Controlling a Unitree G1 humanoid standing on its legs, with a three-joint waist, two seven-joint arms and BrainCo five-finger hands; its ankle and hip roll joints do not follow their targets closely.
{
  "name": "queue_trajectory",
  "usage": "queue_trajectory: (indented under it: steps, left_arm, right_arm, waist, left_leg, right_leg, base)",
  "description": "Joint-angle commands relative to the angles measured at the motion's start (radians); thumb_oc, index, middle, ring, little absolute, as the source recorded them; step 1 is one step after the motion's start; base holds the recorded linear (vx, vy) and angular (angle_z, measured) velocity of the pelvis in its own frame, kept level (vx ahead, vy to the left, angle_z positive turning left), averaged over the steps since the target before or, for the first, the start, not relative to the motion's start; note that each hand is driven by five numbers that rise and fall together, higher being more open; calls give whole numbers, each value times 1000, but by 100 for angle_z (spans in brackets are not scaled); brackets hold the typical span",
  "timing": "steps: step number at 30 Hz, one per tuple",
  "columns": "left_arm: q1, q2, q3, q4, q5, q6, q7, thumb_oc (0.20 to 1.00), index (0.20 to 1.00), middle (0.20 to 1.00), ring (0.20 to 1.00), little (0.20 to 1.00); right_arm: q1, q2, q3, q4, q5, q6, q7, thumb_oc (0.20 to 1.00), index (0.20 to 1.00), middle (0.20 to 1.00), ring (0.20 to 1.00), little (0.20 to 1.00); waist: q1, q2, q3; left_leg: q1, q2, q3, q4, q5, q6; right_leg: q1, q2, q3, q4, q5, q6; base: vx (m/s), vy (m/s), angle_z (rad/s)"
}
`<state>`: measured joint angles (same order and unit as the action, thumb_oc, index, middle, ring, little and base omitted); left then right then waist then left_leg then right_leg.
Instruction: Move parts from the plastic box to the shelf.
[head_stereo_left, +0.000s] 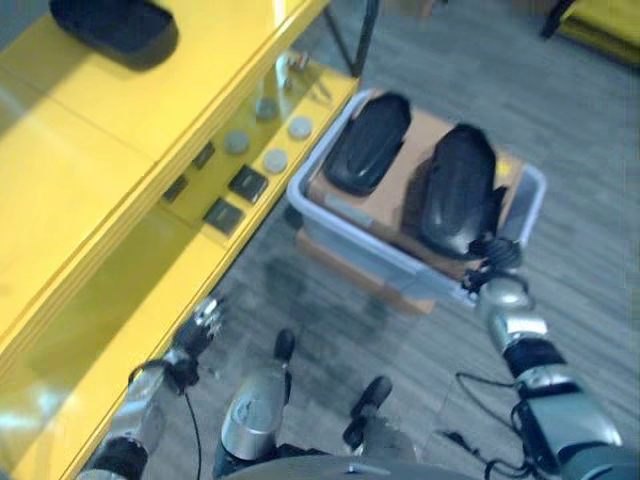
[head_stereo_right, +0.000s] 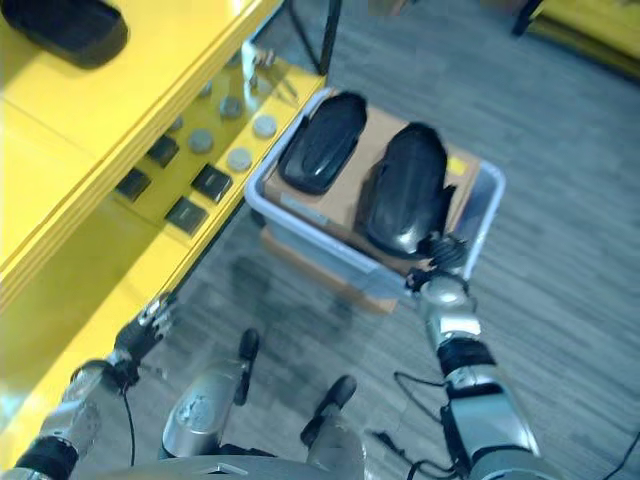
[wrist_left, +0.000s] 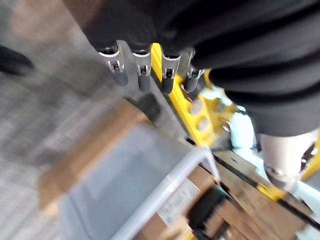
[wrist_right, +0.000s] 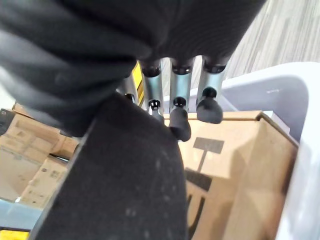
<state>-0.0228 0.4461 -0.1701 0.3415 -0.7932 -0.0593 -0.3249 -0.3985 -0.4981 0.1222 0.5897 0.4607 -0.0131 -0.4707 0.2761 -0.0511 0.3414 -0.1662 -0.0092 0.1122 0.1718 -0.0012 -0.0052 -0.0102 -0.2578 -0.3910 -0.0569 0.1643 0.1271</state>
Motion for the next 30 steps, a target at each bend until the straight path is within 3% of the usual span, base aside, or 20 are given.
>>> queue_trajectory:
  steps: [1, 5, 7, 8, 12, 16, 24, 30]
  left_arm:
    - [-11, -43, -64, 11, -11, 55, 32, 1000, 1000, 1000, 1000, 1000]
    - [-158, -94, -144, -43, -29, 160, 137, 1000, 1000, 1000, 1000, 1000]
    - [-227, -126, -171, -18, -57, 228, 196, 1000, 1000, 1000, 1000, 1000]
    - [-308, -162, -206, 58, -52, 257, 256, 1000, 1000, 1000, 1000, 1000]
    - [-401, -214, -232, 133, -131, 292, 259, 1000, 1000, 1000, 1000, 1000]
    - [-507, -266, -278, 166, -108, 287, 344, 1000, 1000, 1000, 1000, 1000]
    - [-594, -286, -300, 195, -97, 227, 349, 1000, 1000, 1000, 1000, 1000]
    - [-616, -279, -316, 163, -86, 235, 372, 1000, 1000, 1000, 1000, 1000]
  right_arm:
    - [-28, -95, 24, -28, -65, -69, -45, 200, 200, 200, 200, 200]
    - [-19, -47, 69, -116, -99, -51, -34, 200, 200, 200, 200, 200]
    - [-37, -29, 93, -138, -118, -49, -22, 200, 200, 200, 200, 200]
    - [-70, -13, 131, -159, -115, -34, -8, 200, 200, 200, 200, 200]
    - [-116, 8, 178, -179, -122, 11, 12, 200, 200, 200, 200, 200]
    - [-185, 54, 248, -127, -114, 12, 20, 200, 200, 200, 200, 200]
    - [-223, 99, 305, -95, -108, 65, 54, 200, 200, 200, 200, 200]
    - [-207, 126, 344, -71, -121, 67, 70, 200, 200, 200, 200, 200]
  waist:
    - [-1, 69, -97]
    - [-55, 64, -178]
    - [-80, 62, -200]
    - [-113, 57, -221]
    - [-148, 54, -243]
    - [-167, 53, -264]
    - [-177, 48, -278]
    - [-174, 48, -278]
  left_leg:
    - [34, 66, -125, -60, -23, -42]
    - [122, 96, -76, -95, -19, -43]
    - [153, 107, -55, -105, -18, -46]
    - [180, 116, -29, -106, -20, -49]
    - [203, 126, -1, -110, -23, -53]
    - [218, 134, 21, -114, -25, -58]
    - [220, 132, 20, -107, -34, -65]
    - [219, 127, 11, -105, -38, -67]
  right_leg:
    - [4, -13, 42, 85, -92, 70]
    - [57, -4, 74, 66, -96, 70]
    - [75, 1, 87, 57, -96, 71]
    - [87, 5, 106, 49, -95, 72]
    - [95, 8, 123, 39, -95, 75]
    - [100, 12, 130, 24, -89, 77]
    - [95, 11, 129, 22, -84, 79]
    - [97, 8, 122, 22, -85, 80]
  base:
    - [57, 18, -15]
    - [109, 12, -30]
    - [102, -20, -45]
    - [75, -22, -32]
    - [52, -16, -33]
    - [21, -13, -21]
    - [4, -4, -2]
    - [0, 0, 0]
